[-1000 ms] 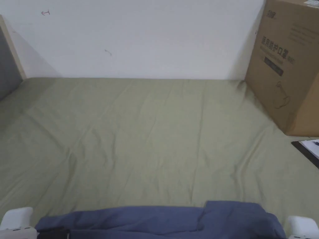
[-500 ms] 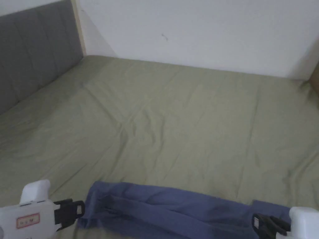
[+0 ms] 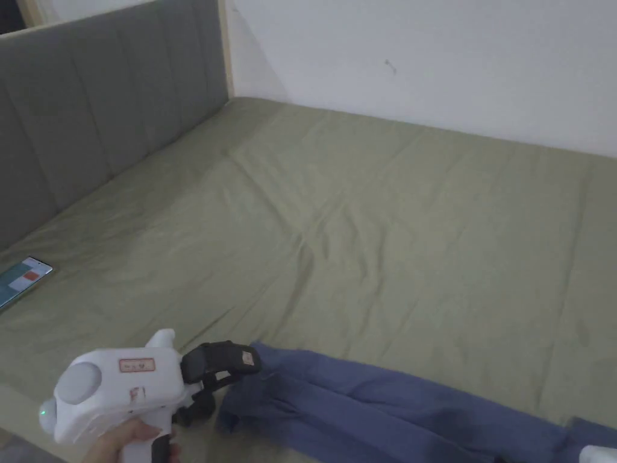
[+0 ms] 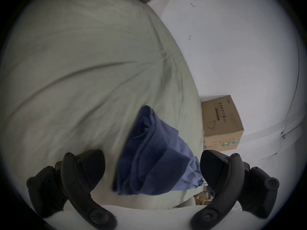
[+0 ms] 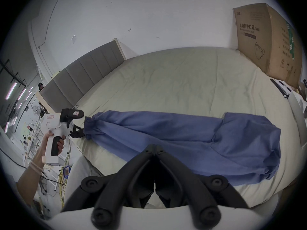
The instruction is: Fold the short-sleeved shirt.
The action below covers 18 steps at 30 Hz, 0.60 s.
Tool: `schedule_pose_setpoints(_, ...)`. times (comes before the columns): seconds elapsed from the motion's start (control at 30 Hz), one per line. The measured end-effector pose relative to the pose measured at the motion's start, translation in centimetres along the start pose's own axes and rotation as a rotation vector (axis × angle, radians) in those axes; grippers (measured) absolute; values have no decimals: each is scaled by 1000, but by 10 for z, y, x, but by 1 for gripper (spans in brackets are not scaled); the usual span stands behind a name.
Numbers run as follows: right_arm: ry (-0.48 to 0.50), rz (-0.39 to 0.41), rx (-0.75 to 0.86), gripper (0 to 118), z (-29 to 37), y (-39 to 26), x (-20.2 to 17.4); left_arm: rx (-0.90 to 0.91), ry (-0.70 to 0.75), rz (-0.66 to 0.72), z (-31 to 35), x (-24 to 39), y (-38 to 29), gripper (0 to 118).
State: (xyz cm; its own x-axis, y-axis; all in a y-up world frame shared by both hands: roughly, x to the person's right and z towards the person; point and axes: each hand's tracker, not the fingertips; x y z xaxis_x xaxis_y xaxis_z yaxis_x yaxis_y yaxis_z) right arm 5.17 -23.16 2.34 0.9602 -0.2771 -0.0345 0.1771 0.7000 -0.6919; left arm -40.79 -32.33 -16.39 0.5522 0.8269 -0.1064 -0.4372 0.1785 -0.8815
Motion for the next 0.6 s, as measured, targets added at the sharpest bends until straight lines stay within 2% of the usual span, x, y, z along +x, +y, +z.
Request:
schedule_pose_setpoints(0.2,-18,-47,-43,0,4,-7,5,-67,6,-33,-32,3,10,114)
schedule_pose_setpoints(0.23,-19,-52,-44,0,5,-8,7,-74,11,-41,-33,5,12,110)
schedule_pose_setpoints(0.27,-25,-59,-44,0,7,-9,8,-93,28,-56,-33,9,14,100)
schedule_pose_setpoints(0.3,-30,-64,-45,0,9,-10,8,-117,80,-90,-32,11,17,76)
schedule_pose_setpoints(0.33,-30,-69,-48,0,10,-11,10,-97,168,-127,-29,13,18,12)
schedule_pose_setpoints(0.37,-34,-74,-50,0,11,-13,11,-79,269,-150,-29,12,19,5)
schedule_pose_setpoints(0.43,-38,-92,-56,0,14,-16,14,-100,109,-24,-29,2,18,5)
schedule_pose_setpoints(0.47,-41,-102,-57,0,16,-18,16,-81,129,19,-26,3,17,5)
schedule_pose_setpoints(0.6,-49,-143,-48,0,28,-24,30,-52,192,-132,-17,34,9,5)
